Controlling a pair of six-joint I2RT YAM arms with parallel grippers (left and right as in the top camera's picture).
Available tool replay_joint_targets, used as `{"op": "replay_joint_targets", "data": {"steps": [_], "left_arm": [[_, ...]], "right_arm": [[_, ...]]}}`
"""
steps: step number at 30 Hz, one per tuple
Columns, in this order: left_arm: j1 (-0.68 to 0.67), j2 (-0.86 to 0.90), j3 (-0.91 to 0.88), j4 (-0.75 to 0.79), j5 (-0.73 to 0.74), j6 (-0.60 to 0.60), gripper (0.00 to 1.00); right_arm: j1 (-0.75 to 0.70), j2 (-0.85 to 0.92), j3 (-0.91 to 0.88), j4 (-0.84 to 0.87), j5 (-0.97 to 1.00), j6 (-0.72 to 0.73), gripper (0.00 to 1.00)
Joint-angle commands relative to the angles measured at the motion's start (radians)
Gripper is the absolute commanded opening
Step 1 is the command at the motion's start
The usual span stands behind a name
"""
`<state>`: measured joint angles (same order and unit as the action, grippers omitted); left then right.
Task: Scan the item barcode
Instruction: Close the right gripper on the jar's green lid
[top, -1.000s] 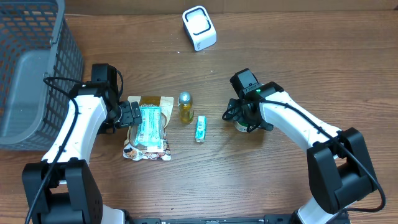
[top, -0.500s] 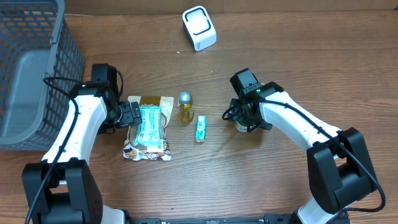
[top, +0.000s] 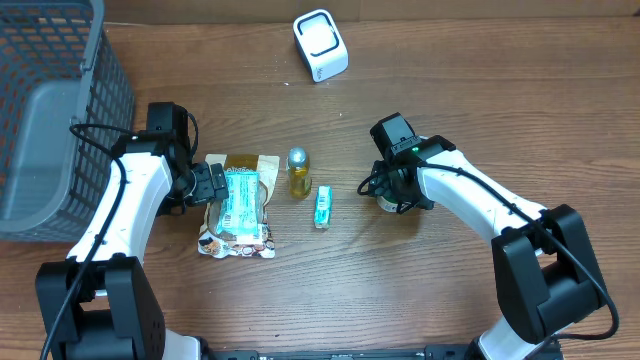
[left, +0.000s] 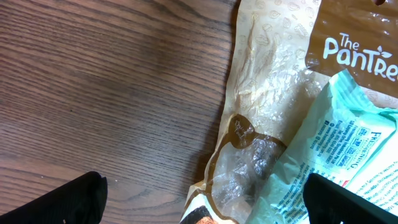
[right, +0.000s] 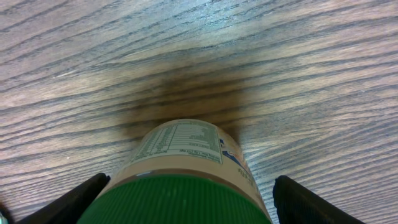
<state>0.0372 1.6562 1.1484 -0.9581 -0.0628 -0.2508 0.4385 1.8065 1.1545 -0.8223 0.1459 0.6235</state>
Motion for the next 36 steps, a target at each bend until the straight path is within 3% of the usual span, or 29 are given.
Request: {"op": "replay_joint_targets", "data": {"steps": [1,20,27,32,34,36], "left_arm": [[0.003,0.004,0.019,-0.002,0.008,0.011,1.00],[0.002,0.004,0.019,-0.002,0.008,0.011,0.99],[0.002,0.004,0.019,-0.002,0.008,0.011,1.00],[0.002,0.004,0.019,-0.002,0.008,0.011,0.99],[0.003,0.004,0.019,-0.002,0.008,0.011,1.00],[0.003,0.004,0.019,-0.002,0.008,0.011,1.00]], "right_arm": [[-0.004,0.002,-0.008,0.006,0.007,-0.003,0.81],[-0.004,0.002,-0.009,0.025,0.007,-0.003,0.81],[-0.004,0.002,-0.009,0.026,0.006,-0.003,0.66],[-0.004,0.002,-0.009,0.025,0.006,-0.003,0.63],[-0.004,0.002,-0.009,0.024,0.006,-0.003,0.52],[-0.004,0.002,-0.009,0.025,-0.019,-0.004,0.47]]}}
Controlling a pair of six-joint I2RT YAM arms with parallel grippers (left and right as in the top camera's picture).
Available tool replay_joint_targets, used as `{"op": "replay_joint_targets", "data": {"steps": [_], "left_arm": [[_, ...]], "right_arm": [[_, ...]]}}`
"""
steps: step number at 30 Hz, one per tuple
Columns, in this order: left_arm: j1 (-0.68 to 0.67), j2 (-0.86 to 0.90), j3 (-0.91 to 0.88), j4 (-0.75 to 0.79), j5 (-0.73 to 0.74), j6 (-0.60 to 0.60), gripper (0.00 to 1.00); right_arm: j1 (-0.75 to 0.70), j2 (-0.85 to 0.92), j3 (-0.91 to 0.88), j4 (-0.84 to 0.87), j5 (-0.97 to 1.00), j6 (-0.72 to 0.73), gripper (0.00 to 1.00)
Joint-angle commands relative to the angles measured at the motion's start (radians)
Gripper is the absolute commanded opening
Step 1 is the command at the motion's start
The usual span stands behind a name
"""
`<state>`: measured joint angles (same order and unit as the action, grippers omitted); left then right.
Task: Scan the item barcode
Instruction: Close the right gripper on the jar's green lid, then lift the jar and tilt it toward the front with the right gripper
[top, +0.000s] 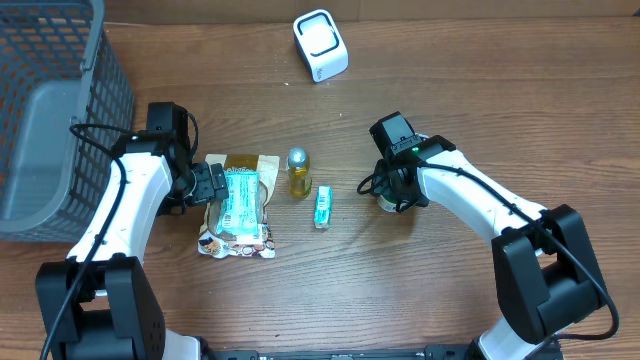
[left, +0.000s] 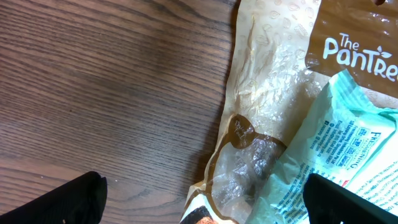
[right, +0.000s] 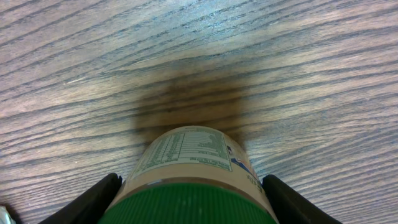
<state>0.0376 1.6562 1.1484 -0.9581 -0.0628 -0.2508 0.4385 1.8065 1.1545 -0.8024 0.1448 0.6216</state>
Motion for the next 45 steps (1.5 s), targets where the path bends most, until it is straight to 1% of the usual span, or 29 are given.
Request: {"op": "replay_joint_targets", "data": {"steps": [1,2,4,9,13,16,20,31,39,45], "left_arm": [[0.002,0.004,0.019,-0.002,0.008,0.011,1.00],[0.002,0.004,0.019,-0.002,0.008,0.011,0.99],[0.002,0.004,0.019,-0.002,0.008,0.011,1.00],[0.002,0.004,0.019,-0.002,0.008,0.011,1.00],[0.002,0.004,0.019,-0.002,0.008,0.011,0.99],[0.002,0.004,0.019,-0.002,0.008,0.011,1.00],[0.002,0.004,0.019,-0.002,0.008,0.011,0.99],[0.002,0.004,0.019,-0.002,0.008,0.011,1.00],[0.002,0.004,0.019,-0.002,0.008,0.011,1.00],[0.002,0.004,0.019,-0.002,0.008,0.011,0.99]], "right_arm": [[-0.004,0.002,-0.008,0.004,-0.035,-0.002,0.43],[-0.004,0.002,-0.005,-0.001,-0.042,-0.002,0.42],[-0.006,-0.001,0.016,-0.034,-0.042,-0.002,0.42],[-0.009,-0.017,0.110,-0.168,-0.053,-0.002,0.41],[-0.009,-0.024,0.166,-0.273,-0.171,-0.002,0.43],[-0.009,-0.024,0.167,-0.322,-0.252,-0.002,0.43],[-0.009,-0.024,0.167,-0.389,-0.315,-0.002,0.43],[-0.009,-0.024,0.167,-0.471,-0.483,-0.002,0.42],[-0.009,-0.024,0.167,-0.522,-0.660,-0.002,0.41],[-0.009,-0.024,0.167,-0.576,-0.761,-0.002,0.38]]}}
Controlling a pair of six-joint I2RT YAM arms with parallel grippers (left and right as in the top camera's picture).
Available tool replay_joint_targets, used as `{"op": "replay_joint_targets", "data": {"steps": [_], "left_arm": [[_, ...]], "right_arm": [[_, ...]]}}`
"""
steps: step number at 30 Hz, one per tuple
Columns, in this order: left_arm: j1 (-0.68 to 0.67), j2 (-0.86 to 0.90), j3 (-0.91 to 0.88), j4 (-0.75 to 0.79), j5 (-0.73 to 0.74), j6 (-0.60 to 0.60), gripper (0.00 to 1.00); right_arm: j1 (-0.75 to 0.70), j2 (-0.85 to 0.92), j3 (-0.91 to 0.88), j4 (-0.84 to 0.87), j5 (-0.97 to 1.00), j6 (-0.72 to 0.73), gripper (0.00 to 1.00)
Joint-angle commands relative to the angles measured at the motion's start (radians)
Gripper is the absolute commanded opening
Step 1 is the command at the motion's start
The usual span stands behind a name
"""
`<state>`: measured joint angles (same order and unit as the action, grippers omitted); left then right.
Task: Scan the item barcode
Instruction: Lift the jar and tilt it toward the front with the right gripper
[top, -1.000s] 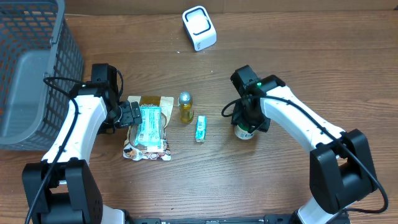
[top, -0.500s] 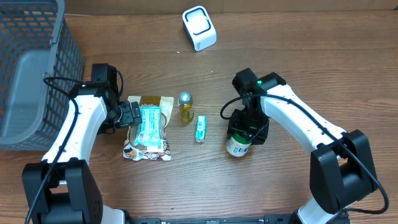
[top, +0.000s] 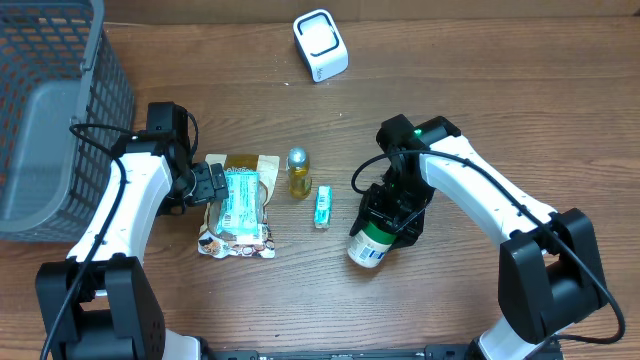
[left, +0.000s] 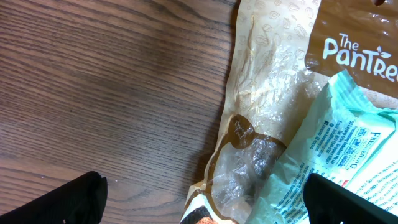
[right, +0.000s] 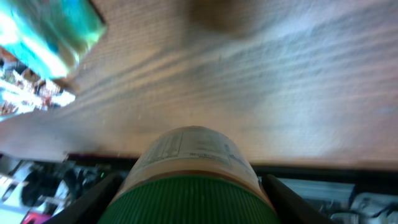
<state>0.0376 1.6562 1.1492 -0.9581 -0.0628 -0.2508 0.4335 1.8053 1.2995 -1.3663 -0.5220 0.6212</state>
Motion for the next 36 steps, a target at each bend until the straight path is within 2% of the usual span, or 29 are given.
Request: {"op": "replay_joint_targets", "data": {"steps": [1,10,36], "left_arm": [[0.002,0.004,0.019,-0.002,0.008,0.011,0.99],[0.002,0.004,0.019,-0.002,0.008,0.011,0.99],[0.002,0.004,0.019,-0.002,0.008,0.011,1.00]], "right_arm": [[-0.004,-0.023,0.022,-0.021,-0.107,-0.002,0.38],[-0.004,-0.023,0.022,-0.061,-0.165,-0.001,0.34],[-0.004,-0.023,0.022,-0.114,-0.346,-0.001,0.34]]}}
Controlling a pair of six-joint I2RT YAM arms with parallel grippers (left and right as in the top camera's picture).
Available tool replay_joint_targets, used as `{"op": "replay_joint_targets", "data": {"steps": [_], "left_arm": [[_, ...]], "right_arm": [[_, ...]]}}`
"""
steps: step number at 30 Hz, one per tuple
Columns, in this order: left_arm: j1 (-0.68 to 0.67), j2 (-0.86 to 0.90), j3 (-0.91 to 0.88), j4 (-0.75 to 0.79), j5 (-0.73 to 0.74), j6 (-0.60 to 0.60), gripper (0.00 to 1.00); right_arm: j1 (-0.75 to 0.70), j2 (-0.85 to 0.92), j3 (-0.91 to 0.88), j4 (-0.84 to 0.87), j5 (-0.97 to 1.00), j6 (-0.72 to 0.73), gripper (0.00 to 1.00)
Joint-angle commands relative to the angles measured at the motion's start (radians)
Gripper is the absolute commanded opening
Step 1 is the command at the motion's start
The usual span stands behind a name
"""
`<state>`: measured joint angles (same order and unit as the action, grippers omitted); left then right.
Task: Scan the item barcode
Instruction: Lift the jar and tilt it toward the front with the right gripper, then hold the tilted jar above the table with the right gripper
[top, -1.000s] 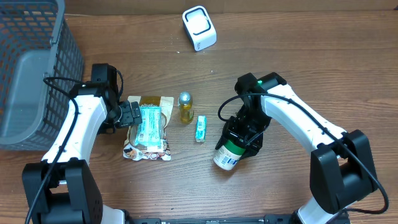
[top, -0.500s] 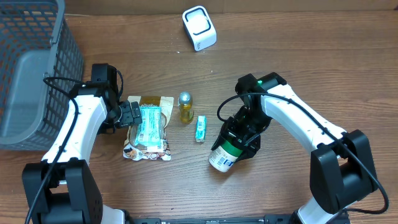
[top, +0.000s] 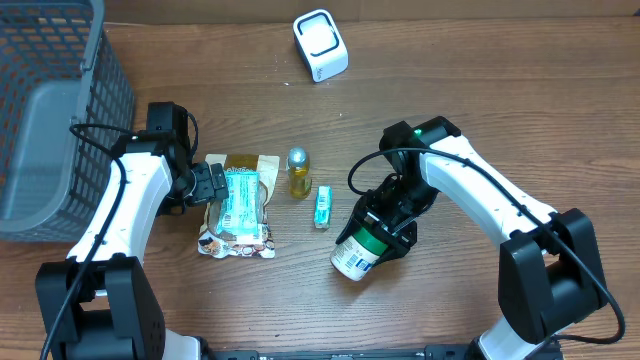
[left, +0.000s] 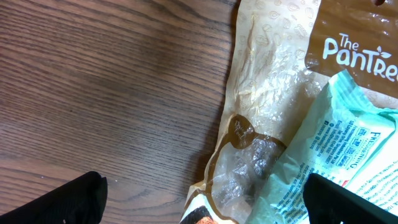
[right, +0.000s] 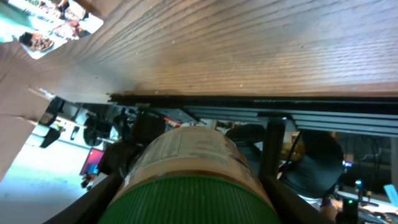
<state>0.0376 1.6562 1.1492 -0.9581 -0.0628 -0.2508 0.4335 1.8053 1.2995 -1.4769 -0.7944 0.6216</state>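
A green-capped jar (top: 355, 252) with a white label is held tilted above the table's front middle, my right gripper (top: 388, 226) shut on its cap end. In the right wrist view the jar (right: 186, 168) fills the lower frame between the dark fingers (right: 96, 202), with the table edge beyond. The white barcode scanner (top: 320, 45) stands at the back centre. My left gripper (top: 207, 186) rests open at the left edge of a brown snack bag (top: 236, 205); in the left wrist view the bag (left: 273, 93) and a teal packet (left: 339, 143) lie between the fingertips (left: 68, 199).
A grey mesh basket (top: 50, 100) stands at the back left. A small yellow bottle with a silver cap (top: 297, 172) and a small teal box (top: 323, 206) lie in the middle of the wooden table (top: 500, 100).
The right arm has carried the jar a little further toward the table's front left and tilted it more, its base now pointing past the front edge. The left arm is unchanged.
The jar first stood upright on the table right of centre with my right gripper around its cap. The fingers then closed in on it. Afterwards it was held lifted and tilted near the front middle, and now lies tipped further. The left gripper stayed at the snack bag.
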Motion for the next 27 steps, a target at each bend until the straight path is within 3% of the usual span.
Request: {"op": "replay_joint_targets", "data": {"steps": [1,27], "left_arm": [[0.002,0.004,0.019,-0.002,0.008,0.011,1.00],[0.002,0.004,0.019,-0.002,0.008,0.011,1.00]], "right_arm": [[-0.004,-0.023,0.022,-0.003,-0.080,-0.002,0.34],[-0.004,-0.023,0.022,-0.026,-0.151,-0.002,0.34]]}}
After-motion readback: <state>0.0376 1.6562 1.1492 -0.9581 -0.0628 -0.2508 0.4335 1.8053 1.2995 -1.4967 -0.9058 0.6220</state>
